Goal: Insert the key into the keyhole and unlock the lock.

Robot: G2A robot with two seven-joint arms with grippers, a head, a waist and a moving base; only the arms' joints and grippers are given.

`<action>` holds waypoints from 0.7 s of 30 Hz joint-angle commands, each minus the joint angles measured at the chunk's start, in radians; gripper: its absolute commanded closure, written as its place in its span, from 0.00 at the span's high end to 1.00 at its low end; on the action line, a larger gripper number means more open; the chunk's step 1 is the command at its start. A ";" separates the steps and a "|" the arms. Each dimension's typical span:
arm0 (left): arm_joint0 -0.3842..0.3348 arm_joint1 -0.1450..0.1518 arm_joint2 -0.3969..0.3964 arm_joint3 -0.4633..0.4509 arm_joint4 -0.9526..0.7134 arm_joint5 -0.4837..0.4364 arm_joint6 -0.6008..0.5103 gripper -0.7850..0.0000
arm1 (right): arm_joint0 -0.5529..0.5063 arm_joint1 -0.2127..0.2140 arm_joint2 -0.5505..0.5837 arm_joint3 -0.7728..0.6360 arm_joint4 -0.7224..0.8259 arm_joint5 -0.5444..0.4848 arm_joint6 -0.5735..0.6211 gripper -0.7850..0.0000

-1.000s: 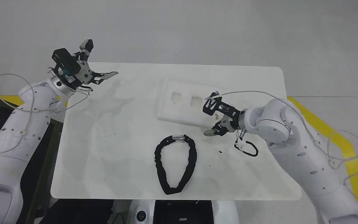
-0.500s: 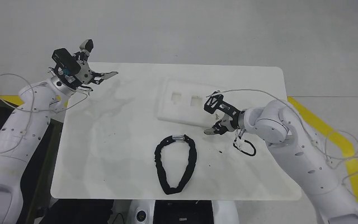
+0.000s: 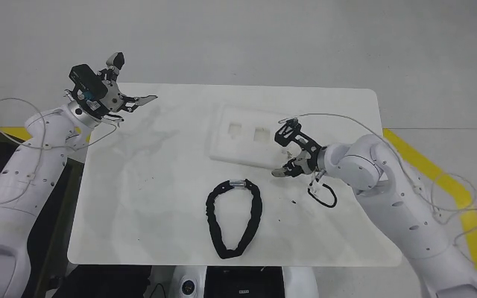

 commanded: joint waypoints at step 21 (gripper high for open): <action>0.000 0.000 0.000 0.000 0.000 0.000 0.000 1.00 | 0.080 -0.021 -0.041 0.104 0.096 0.117 0.049 0.72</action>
